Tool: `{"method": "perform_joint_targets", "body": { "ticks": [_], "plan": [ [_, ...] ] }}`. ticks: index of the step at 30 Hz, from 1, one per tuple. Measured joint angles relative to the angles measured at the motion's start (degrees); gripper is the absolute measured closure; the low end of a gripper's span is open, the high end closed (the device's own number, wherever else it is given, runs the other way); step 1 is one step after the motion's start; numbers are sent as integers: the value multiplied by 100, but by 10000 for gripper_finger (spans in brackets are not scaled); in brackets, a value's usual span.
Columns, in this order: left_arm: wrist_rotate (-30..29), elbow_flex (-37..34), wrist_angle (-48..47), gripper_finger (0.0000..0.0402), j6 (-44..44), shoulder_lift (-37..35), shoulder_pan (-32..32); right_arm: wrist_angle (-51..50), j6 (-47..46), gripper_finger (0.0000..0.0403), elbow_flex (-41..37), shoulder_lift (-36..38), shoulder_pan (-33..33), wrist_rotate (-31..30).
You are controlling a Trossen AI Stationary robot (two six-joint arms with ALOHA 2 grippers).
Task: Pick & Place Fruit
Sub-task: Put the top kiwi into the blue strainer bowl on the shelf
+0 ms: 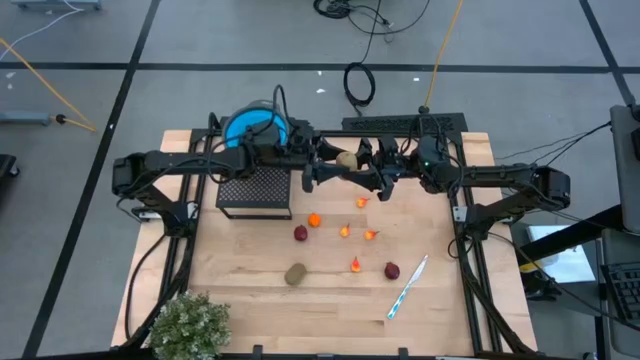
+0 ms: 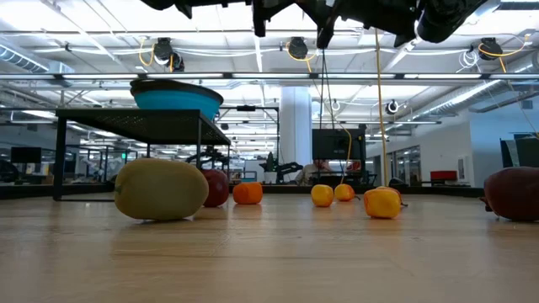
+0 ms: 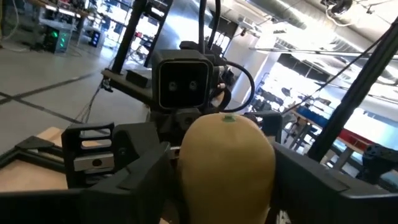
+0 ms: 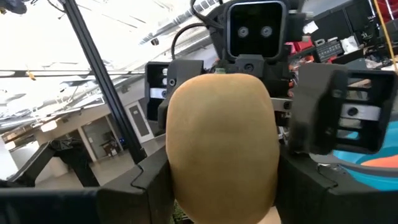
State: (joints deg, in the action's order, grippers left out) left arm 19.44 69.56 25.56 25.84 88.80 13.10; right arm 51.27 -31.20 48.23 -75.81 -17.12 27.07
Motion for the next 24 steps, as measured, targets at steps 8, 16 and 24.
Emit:
{"method": "perform_joint_targets", "body": {
  "ticks": [8, 16, 24],
  "plan": [
    [-107, 2, -9, 234, -19, -5, 0, -113, -260, 195, -2, 7, -4, 4],
    [-383, -2, -371, 214, -241, -71, 27, -696, -238, 149, 2, -11, 0, 14],
    [-752, -2, -988, 225, -640, -461, 248, -1507, -237, 119, 2, 1, 2, 185]
  ]
}}
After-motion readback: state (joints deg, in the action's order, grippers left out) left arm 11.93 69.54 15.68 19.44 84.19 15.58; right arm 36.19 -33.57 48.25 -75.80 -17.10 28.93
